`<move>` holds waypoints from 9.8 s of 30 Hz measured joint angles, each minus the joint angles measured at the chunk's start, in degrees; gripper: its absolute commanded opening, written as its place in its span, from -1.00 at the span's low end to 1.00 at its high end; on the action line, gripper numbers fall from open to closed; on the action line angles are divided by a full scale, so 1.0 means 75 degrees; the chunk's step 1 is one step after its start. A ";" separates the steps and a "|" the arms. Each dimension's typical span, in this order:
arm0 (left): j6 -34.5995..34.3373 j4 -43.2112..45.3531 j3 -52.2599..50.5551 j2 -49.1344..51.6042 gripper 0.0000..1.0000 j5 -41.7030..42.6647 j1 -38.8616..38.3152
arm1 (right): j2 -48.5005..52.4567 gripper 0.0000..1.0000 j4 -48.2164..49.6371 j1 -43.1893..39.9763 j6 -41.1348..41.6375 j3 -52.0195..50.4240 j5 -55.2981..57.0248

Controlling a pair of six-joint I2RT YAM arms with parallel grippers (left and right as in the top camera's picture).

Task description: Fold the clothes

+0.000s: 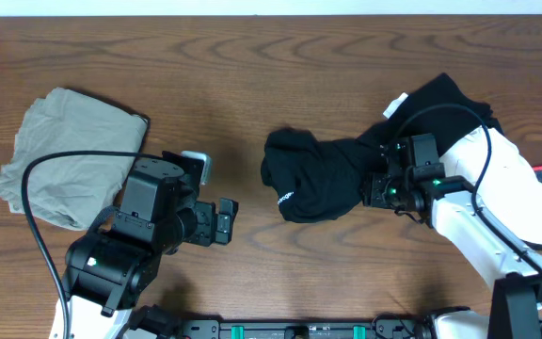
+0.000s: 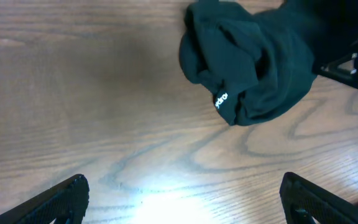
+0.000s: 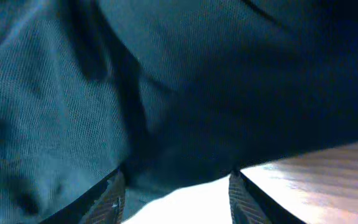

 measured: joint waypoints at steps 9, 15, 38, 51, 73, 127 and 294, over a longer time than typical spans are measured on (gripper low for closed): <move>0.0029 0.0012 0.0000 0.0000 0.96 -0.0006 -0.0003 | 0.0035 -0.97 0.1052 0.0006 0.0513 -0.0455 -0.0382; 0.0067 0.0015 0.0000 -0.0003 0.96 -0.0015 -0.0003 | -0.0044 -0.93 0.2028 0.0163 0.0609 -0.0388 -0.1387; 0.0140 0.0032 0.0000 0.0114 0.96 -0.0204 -0.0009 | -0.0988 -0.21 0.0959 0.0321 0.2235 -0.1128 0.0414; 0.0146 0.0052 0.0000 0.0134 0.96 -0.0204 -0.0006 | -0.0982 -0.46 0.2716 0.0321 0.2824 -0.2104 0.0245; 0.0166 0.0058 0.0000 0.0137 0.96 -0.0204 -0.0006 | -0.0982 -0.40 0.2914 0.0323 0.3037 -0.2183 0.0294; 0.0490 0.0638 0.0000 0.0169 0.96 -0.0204 -0.0504 | -0.0195 -0.98 0.3727 0.2914 0.2022 0.2107 -0.0300; -0.0586 0.1769 -0.0047 -0.1067 -0.88 -0.5802 -0.1679 | 0.1166 -0.87 -0.3643 0.0659 0.2821 0.2308 0.2328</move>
